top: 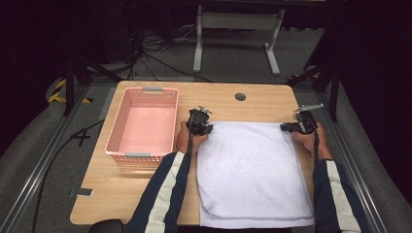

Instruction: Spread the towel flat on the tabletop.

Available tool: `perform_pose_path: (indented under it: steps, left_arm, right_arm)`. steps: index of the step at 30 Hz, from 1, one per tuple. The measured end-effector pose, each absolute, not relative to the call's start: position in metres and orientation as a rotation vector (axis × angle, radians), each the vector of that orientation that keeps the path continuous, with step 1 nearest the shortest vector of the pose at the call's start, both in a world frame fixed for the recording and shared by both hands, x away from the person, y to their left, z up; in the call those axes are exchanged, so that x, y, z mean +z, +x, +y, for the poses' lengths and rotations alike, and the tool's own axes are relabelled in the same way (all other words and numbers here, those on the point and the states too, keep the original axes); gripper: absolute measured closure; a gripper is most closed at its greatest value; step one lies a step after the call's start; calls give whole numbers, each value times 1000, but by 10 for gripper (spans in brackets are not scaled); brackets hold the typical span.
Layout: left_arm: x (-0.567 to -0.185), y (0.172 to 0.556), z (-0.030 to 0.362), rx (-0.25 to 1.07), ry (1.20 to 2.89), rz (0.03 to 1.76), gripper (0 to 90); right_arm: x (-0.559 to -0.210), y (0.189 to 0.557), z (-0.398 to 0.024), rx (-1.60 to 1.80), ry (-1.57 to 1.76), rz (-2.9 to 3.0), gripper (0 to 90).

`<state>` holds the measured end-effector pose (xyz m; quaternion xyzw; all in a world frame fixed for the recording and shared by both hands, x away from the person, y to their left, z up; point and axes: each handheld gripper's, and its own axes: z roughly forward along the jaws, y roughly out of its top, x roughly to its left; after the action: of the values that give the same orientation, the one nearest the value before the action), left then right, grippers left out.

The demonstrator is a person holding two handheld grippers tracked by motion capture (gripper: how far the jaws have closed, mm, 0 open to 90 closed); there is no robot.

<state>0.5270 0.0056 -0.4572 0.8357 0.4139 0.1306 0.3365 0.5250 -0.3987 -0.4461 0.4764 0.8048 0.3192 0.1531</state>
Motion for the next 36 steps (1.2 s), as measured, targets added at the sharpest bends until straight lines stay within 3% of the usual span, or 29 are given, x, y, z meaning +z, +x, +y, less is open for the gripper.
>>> perform_pose_path:
  steps: [13,19,23,31,36]
  left_arm:
    - [-413,529,3,476,2107,1017,763]
    - [-384,511,15,511,2070,921,765]
    - [-364,508,27,602,2077,914,768]
    - [-352,519,28,621,2048,906,767]
    - [-345,492,34,579,2048,807,764]
  right_arm:
    - [-408,523,-389,1029,1241,2186,849]
    - [-380,500,-388,1131,1103,2173,850]
    - [-368,489,-393,1170,1058,2146,850]
    - [-351,500,-385,1187,1042,2096,851]
    - [-348,485,-383,1236,958,2126,851]
